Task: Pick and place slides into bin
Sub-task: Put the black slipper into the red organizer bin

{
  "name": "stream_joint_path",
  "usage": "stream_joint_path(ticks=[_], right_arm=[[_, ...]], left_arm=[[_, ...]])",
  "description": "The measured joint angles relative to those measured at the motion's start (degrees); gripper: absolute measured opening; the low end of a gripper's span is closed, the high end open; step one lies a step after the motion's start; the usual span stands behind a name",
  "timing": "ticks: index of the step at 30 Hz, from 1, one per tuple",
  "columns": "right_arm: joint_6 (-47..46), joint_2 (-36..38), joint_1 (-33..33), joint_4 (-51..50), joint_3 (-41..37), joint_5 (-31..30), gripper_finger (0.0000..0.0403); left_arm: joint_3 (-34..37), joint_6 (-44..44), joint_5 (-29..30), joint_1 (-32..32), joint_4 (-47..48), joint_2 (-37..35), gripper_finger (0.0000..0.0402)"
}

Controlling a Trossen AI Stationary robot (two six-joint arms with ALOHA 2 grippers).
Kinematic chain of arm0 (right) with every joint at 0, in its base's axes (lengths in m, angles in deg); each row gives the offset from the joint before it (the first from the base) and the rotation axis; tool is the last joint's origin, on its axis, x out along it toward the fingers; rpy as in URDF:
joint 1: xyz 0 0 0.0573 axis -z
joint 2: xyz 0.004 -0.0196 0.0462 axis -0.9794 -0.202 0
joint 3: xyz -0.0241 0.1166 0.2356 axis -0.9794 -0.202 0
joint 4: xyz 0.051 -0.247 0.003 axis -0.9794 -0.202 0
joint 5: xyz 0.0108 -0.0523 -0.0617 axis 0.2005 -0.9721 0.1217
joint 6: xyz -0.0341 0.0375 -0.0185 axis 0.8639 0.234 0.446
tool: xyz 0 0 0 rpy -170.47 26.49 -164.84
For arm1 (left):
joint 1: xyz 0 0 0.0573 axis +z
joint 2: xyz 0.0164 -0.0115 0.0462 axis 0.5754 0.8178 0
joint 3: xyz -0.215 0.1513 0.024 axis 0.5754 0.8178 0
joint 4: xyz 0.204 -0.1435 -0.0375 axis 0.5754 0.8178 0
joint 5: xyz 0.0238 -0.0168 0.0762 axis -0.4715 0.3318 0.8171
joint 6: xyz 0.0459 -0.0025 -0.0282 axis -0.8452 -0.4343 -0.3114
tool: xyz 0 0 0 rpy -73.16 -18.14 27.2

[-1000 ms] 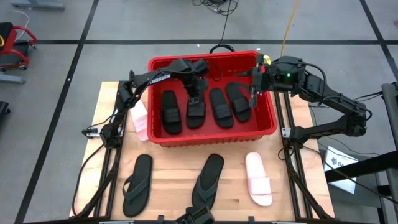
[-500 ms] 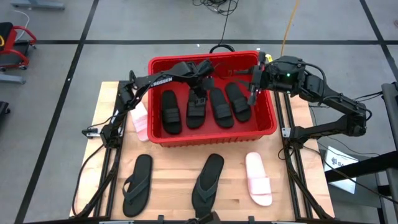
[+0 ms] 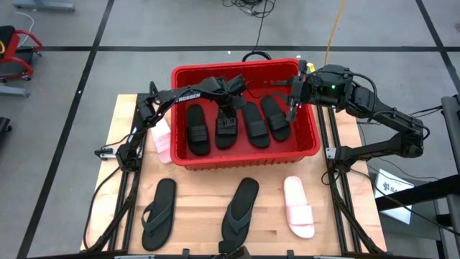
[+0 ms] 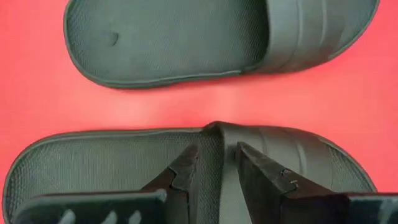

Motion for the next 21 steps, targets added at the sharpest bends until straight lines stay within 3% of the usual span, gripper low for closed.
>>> stream_joint_path(ticks=[21], right_arm=[[0.04, 0.00, 0.00, -0.02, 0.00, 0.03, 0.0089]], left_arm=[[-1.39, 3.00, 4.55, 0.38, 5.48, -2.90, 0.0097]])
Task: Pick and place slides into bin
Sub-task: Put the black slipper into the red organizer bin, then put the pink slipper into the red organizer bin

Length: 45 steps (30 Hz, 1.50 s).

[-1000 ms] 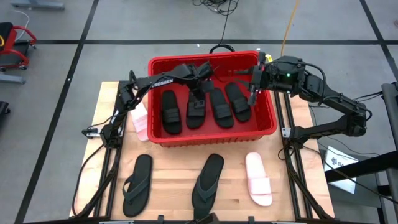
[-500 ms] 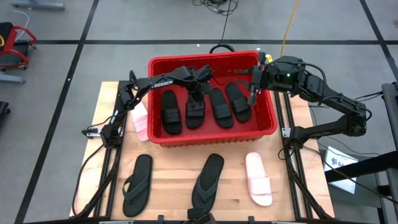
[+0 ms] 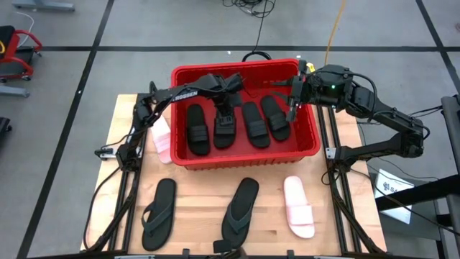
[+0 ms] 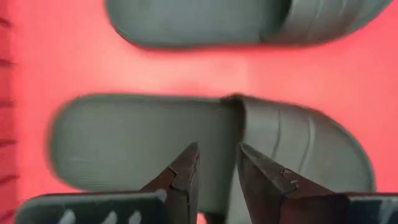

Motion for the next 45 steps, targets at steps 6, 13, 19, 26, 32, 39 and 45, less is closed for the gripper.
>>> stream_joint_path(ticks=[6, 13, 19, 26, 32, 39, 45], right_arm=[[0.00, 0.02, 0.00, -1.46, 0.00, 0.01, 0.0089], [-4.99, 0.78, -0.33, -14.69, 0.00, 0.35, 0.0089], [-7.41, 2.32, -4.50, -29.48, 0.00, 0.47, 0.0089], [-12.94, 4.18, -12.29, -41.21, 0.00, 3.47, 0.0089], [-19.50, 3.96, -18.36, -50.91, 0.00, 13.45, 0.0089], [-28.25, 3.63, -26.70, -53.26, -3.29, 18.91, 0.0089], [-39.17, 3.58, -33.40, -49.05, -11.87, 22.62, 0.0089]], left_arm=[[-0.47, 2.08, 1.18, -0.08, 0.63, -6.46, 0.0097], [-0.47, 9.78, 2.78, -3.00, 4.79, -14.94, 0.0097], [-0.47, 17.72, 4.33, -7.74, 5.59, -22.00, 0.0097], [-0.56, 25.37, 9.53, -16.28, 4.64, -28.33, 0.0097], [-0.56, 30.94, 16.30, -23.57, 4.42, -30.33, 0.0097], [-0.56, 30.85, 17.80, -29.28, 4.49, -30.48, 0.0097], [-0.56, 30.51, 17.88, -32.34, 4.76, -30.63, 0.0097]])
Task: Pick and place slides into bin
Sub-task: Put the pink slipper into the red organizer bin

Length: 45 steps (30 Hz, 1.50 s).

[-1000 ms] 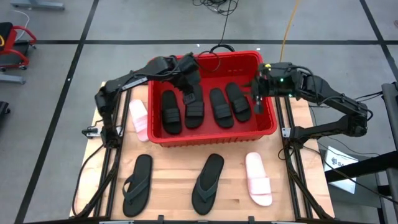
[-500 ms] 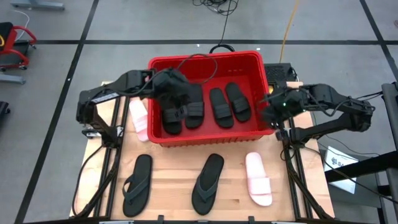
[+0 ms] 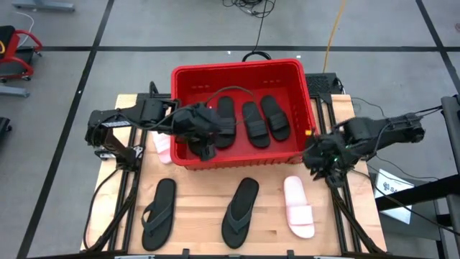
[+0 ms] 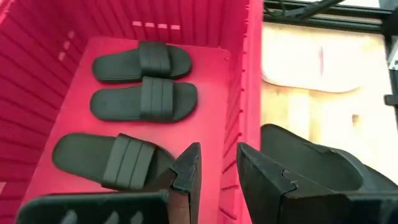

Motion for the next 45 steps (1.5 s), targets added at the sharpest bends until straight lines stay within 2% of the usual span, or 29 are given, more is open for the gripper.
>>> stream_joint_path(ticks=[5, 12, 20, 36, 40, 45], right_arm=[[-7.19, -0.17, -4.02, 12.27, -8.49, 4.90, 0.0089], [-13.55, -0.28, -8.39, 23.85, -19.74, 6.25, 0.0089], [-18.89, -0.28, -9.06, 34.39, -30.11, 6.29, 0.0089], [-21.00, -0.28, -9.07, 45.68, -39.60, 7.93, 0.0089], [-21.86, -0.28, -9.05, 49.54, -41.03, 10.76, 0.0089], [-22.49, -0.28, -9.07, 50.74, -41.86, 10.89, 0.0089]], left_arm=[[0.00, -0.52, 0.02, -1.35, 0.84, -0.61, 0.0097], [0.01, -0.66, 0.01, -1.59, 2.36, -0.50, 0.0097], [0.01, -0.53, -0.01, -1.56, 3.28, -0.45, 0.0097], [0.02, 0.07, -0.56, -1.56, 3.38, -0.45, 0.0097], [0.02, 0.07, -0.61, -1.56, 3.38, -0.45, 0.0097], [0.02, 0.05, -0.61, -1.54, 3.38, -0.45, 0.0097]])
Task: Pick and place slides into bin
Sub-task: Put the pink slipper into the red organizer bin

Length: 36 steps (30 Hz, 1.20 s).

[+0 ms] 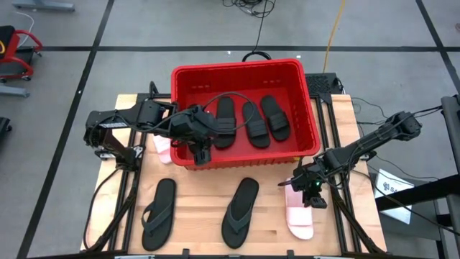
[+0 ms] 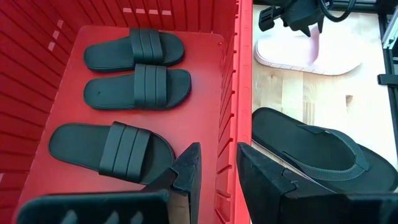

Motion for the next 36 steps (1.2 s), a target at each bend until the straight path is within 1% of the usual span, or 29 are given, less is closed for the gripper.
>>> stream_joint_path(ticks=[3, 8, 19, 24, 30, 36], right_arm=[[-0.83, 0.00, 0.00, 0.02, -0.15, 0.17, 0.0089], [-1.37, 0.00, -0.04, 1.42, -0.19, 2.86, 0.0089], [-2.73, -0.02, -0.03, 2.33, -1.38, 1.38, 0.0089], [-4.97, -0.02, -0.96, 7.22, -3.40, 1.40, 0.0089], [-10.31, -0.02, -3.63, 14.54, -6.03, 1.38, 0.0089], [-12.94, -0.02, -5.97, 15.86, -7.01, 1.24, 0.0089]], left_arm=[[-0.01, -0.01, 0.00, 0.02, 0.06, 0.00, 0.0097], [0.00, -0.02, 0.00, 0.02, 0.33, 0.00, 0.0097], [0.00, -0.07, 0.00, 0.02, 0.35, 0.00, 0.0097], [-0.01, -0.07, 0.00, 0.02, 0.37, 0.00, 0.0097], [0.00, -0.04, 0.00, 0.02, 0.39, 0.00, 0.0097], [-0.01, -0.07, 0.00, 0.03, 0.39, 0.00, 0.0097]])
